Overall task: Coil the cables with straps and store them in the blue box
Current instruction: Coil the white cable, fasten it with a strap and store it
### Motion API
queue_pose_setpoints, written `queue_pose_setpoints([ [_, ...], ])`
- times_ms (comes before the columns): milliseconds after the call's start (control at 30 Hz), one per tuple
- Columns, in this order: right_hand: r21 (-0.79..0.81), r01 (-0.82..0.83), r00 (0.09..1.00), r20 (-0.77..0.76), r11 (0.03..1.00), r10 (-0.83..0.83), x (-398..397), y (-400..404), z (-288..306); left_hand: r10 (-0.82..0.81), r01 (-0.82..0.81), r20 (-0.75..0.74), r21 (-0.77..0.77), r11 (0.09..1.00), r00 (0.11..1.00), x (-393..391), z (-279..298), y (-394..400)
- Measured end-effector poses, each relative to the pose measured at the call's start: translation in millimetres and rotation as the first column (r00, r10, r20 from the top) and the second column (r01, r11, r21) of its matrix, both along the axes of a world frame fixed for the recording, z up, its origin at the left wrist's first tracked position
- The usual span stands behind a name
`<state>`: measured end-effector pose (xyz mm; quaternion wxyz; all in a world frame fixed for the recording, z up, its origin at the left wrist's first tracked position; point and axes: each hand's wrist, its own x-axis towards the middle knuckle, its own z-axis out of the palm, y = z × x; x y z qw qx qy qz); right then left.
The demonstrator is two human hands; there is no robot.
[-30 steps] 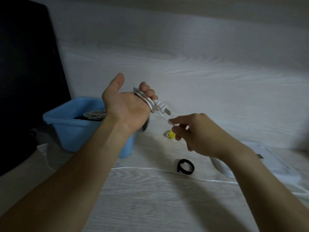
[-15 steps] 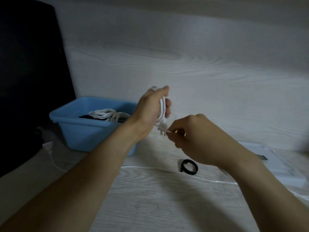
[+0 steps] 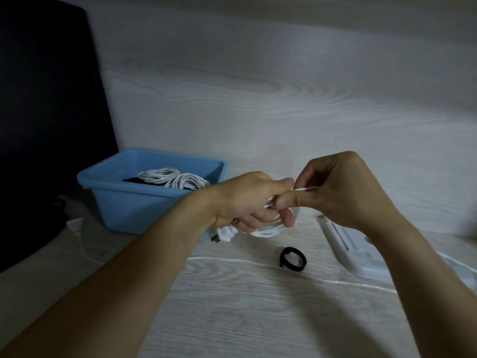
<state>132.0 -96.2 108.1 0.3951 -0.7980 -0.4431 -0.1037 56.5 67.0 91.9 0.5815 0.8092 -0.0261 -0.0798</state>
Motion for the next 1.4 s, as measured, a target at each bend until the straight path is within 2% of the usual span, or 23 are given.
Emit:
queue_pose_setpoints([
  [100,0.057,-0.097,0.993,-0.065,0.994,0.101,2.8,0.1,-2.8,0.01,-0.011,-0.009,-0.05,0.999,1.0,-0.2,0.6,4.4],
  [167,0.09,-0.088,0.994,-0.05,0.992,0.093,6.5,-2.9,-2.5,0.058,-0.057,0.004,-0.107,0.993,0.998,0.5,2.2,8.5],
  [267,0.079,-0.022,1.0,-0.006,0.997,0.022,13.7,-7.1,-1.7,0.116,-0.105,0.015,-0.326,0.939,0.993,-0.4,7.2,18.5],
  [400,0.022,-0.008,1.0,0.002,1.0,0.008,18.4,-5.3,-7.0,0.255,-0.15,0.065,-0.659,0.737,0.965,0.6,14.3,34.9],
  [533,-0.101,-0.006,0.997,0.072,0.995,0.013,17.6,0.5,-15.2,0.47,-0.226,0.037,-0.842,0.49,0.882,1.6,15.1,45.8],
  [567,-0.118,-0.01,0.997,0.075,0.993,0.019,17.4,2.3,-17.5,0.512,-0.252,0.022,-0.852,0.459,0.859,2.0,14.7,47.5],
  [667,-0.121,-0.034,0.997,0.066,0.992,0.043,15.2,9.8,-23.7,0.619,-0.343,0.017,-0.82,0.458,0.785,2.0,14.4,49.4],
  [733,-0.113,-0.051,0.997,0.045,0.992,0.057,12.4,14.6,-26.7,0.667,-0.376,0.001,-0.825,0.421,0.745,2.8,15.3,48.7],
  [800,-0.149,-0.069,0.996,0.052,0.986,0.077,8.5,17.3,-28.2,0.73,-0.394,-0.043,-0.862,0.318,0.683,4.8,15.7,49.1],
  [900,-0.247,-0.107,0.988,0.08,0.963,0.131,1.5,19.6,-30.2,0.787,-0.386,-0.171,-0.918,0.091,0.593,8.3,14.8,59.0],
  [967,-0.276,-0.146,0.983,0.066,0.95,0.17,-2.9,21.9,-31.9,0.782,-0.333,-0.24,-0.942,-0.045,0.576,7.7,15.6,68.0],
  [1033,-0.314,-0.168,0.978,0.068,0.934,0.198,-7.5,26.6,-34.7,0.781,-0.266,-0.254,-0.957,-0.117,0.57,5.3,17.0,72.1],
  [1167,-0.414,-0.181,0.968,0.086,0.892,0.236,-18.4,35.0,-42.9,0.814,-0.217,-0.224,-0.968,-0.123,0.536,7.1,21.0,61.8],
  [1267,-0.468,-0.193,0.966,0.064,0.862,0.251,-24.8,37.0,-46.9,0.861,-0.247,-0.153,-0.969,-0.033,0.485,17.0,22.9,53.1],
  [1333,-0.472,-0.209,0.966,0.036,0.857,0.255,-26.7,35.8,-44.7,0.892,-0.328,-0.054,-0.938,0.108,0.449,22.2,20.9,49.3],
  [1400,-0.451,-0.232,0.965,0.001,0.862,0.261,-28.1,33.1,-38.7,0.902,-0.487,0.118,-0.809,0.33,0.414,24.4,16.4,45.2],
])
